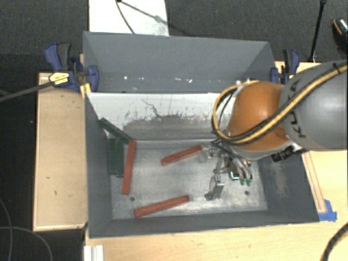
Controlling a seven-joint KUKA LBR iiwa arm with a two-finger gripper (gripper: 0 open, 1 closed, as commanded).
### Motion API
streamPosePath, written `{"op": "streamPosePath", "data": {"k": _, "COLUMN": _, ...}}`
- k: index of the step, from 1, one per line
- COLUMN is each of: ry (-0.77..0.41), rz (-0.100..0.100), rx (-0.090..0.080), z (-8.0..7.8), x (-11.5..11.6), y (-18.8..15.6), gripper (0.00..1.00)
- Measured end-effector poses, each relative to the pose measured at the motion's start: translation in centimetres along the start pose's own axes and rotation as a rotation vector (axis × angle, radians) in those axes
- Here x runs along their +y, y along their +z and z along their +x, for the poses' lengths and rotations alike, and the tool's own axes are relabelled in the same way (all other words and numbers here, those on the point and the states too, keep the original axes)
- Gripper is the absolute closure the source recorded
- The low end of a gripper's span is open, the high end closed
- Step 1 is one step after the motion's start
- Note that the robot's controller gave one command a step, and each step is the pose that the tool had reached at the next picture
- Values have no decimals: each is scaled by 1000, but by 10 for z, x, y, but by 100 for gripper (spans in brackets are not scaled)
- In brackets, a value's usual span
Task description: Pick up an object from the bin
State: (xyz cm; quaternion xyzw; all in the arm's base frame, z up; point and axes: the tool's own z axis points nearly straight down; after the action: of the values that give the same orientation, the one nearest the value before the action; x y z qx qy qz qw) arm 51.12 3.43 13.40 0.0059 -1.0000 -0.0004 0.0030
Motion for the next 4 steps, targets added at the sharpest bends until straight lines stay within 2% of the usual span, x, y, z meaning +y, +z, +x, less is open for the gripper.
{"op": "streamPosePath", "data": {"k": 1, "ry": -112, "rz": -1, "rx": -10, "z": -50, "x": 46, "y": 66, "gripper": 0}}
{"op": "streamPosePath", "data": {"k": 2, "ry": -107, "rz": -1, "rx": -19, "z": -53, "x": 44, "y": 60, "gripper": 100}}
{"op": "streamPosePath", "data": {"k": 3, "ry": -106, "rz": 0, "rx": -11, "z": -50, "x": 44, "y": 63, "gripper": 0}}
{"op": "streamPosePath", "data": {"k": 4, "ry": -65, "rz": 4, "rx": -13, "z": -82, "x": -28, "y": 62, "gripper": 0}}
